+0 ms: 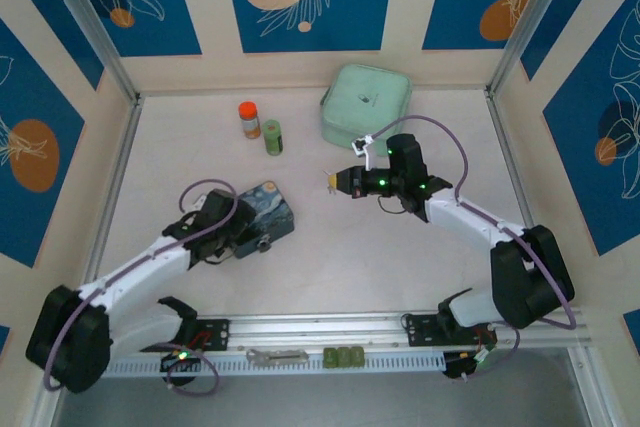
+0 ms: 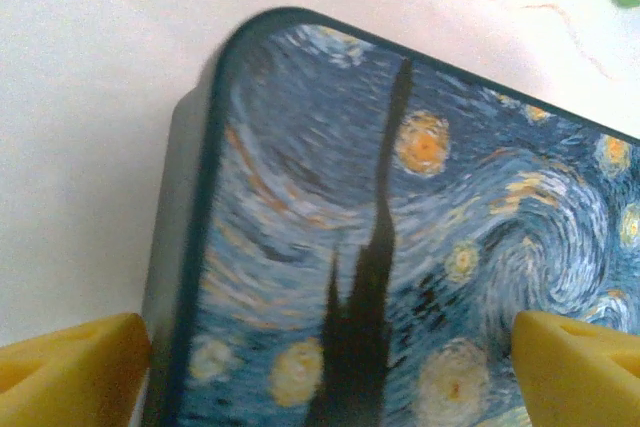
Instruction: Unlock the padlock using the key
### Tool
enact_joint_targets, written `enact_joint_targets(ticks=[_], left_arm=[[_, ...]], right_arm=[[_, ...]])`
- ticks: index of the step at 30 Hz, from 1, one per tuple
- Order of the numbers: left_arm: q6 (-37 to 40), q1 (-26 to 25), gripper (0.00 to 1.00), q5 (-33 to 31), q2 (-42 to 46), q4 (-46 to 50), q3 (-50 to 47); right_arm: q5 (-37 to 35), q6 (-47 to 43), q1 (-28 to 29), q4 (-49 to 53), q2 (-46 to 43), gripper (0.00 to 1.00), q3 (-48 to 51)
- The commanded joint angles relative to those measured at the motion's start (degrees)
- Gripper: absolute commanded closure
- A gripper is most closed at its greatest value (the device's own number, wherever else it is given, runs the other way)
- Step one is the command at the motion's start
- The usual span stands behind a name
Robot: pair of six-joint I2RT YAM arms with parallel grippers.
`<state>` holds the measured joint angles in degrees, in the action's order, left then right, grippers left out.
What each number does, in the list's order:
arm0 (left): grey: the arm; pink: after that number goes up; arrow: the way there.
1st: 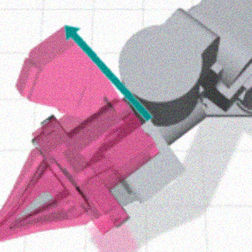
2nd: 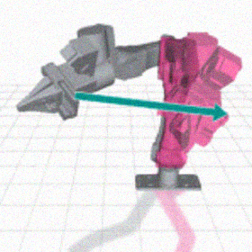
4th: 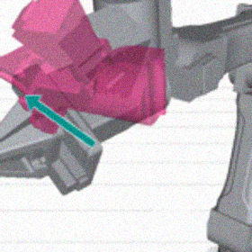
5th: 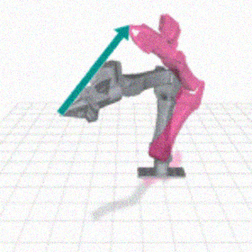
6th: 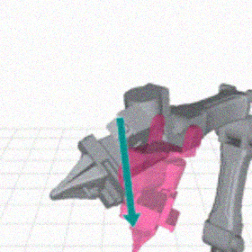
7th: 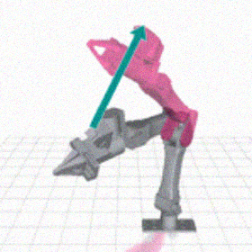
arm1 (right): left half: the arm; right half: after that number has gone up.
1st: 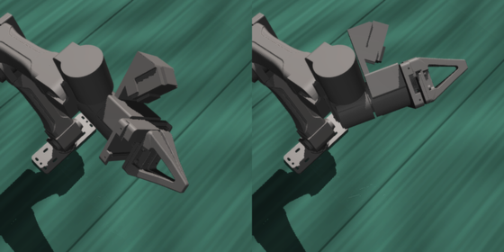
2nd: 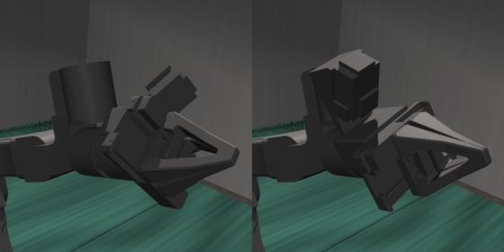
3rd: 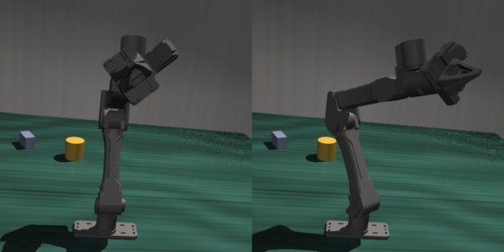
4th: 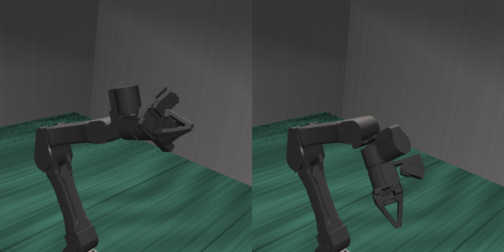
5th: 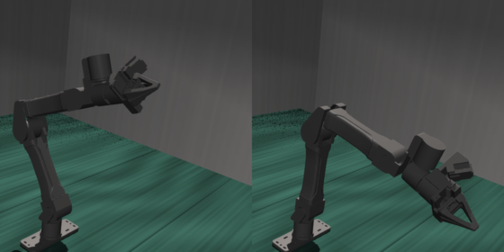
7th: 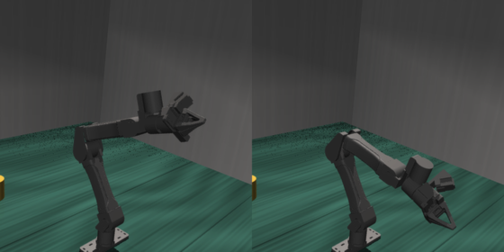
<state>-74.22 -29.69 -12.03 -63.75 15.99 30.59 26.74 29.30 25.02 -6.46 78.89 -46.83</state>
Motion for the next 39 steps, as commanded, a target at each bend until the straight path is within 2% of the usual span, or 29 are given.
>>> enact_joint_targets(ticks=[1, 8, 12, 17, 21, 24, 29, 30, 32, 33, 36, 39], left_arm=[[-3.68, -1.37, 0.10, 1.49, -5.55, -14.38, 1.03], [3.45, -1.39, 0.10, 3.69, -18.90, -28.32, 7.91], [12.23, 0.69, 0.07, 7.71, -21.93, -28.37, 12.16], [24.82, 1.57, 0.05, 10.72, -15.38, -19.48, 11.23], [31.25, 1.22, 0.09, 15.38, -7.61, -19.98, 4.60], [33.16, 0.28, 0.13, 20.38, -3.26, -21.78, -0.43], [36.77, -3.05, 0.21, 23.33, -0.90, -25.93, -4.71], [37.11, -3.35, 0.23, 23.51, -1.74, -27.35, -4.90], [37.49, -3.69, 0.37, 24.98, -5.26, -31.86, -4.84], [37.01, -3.94, 0.39, 25.47, -7.34, -34.14, -4.63], [36.69, -4.82, 0.38, 27.21, -15.22, -39.19, -1.68], [37.24, -5.61, 0.35, 23.54, -19.25, -40.59, 0.30]], right_arm=[[-1.07, -1.00, 0.13, 1.65, -2.20, 1.00, 1.22], [-0.99, -0.55, 0.19, 1.77, -2.10, 1.00, 1.85], [-1.31, -0.56, 0.30, 1.93, -2.32, 1.00, 2.49], [-2.51, -1.01, 0.30, 2.71, -3.39, 1.00, 3.91], [-2.75, -0.23, 0.30, 1.26, -2.84, 1.00, 4.90], [-2.29, 0.57, 0.58, 0.04, -1.19, 1.00, 4.69], [-2.30, 0.91, 1.52, -0.32, 0.89, 1.00, 3.20], [-2.36, 0.98, 1.68, -0.41, 1.23, 1.00, 2.86], [-2.32, 1.37, 1.94, -0.53, 1.95, 1.00, 2.30], [-2.39, 1.48, 2.12, -0.50, 2.12, 1.00, 1.98], [-2.74, 1.46, 2.82, -0.09, 2.32, 1.00, 1.24], [-3.81, 1.46, 3.41, 0.29, 1.48, 1.00, 1.31]])
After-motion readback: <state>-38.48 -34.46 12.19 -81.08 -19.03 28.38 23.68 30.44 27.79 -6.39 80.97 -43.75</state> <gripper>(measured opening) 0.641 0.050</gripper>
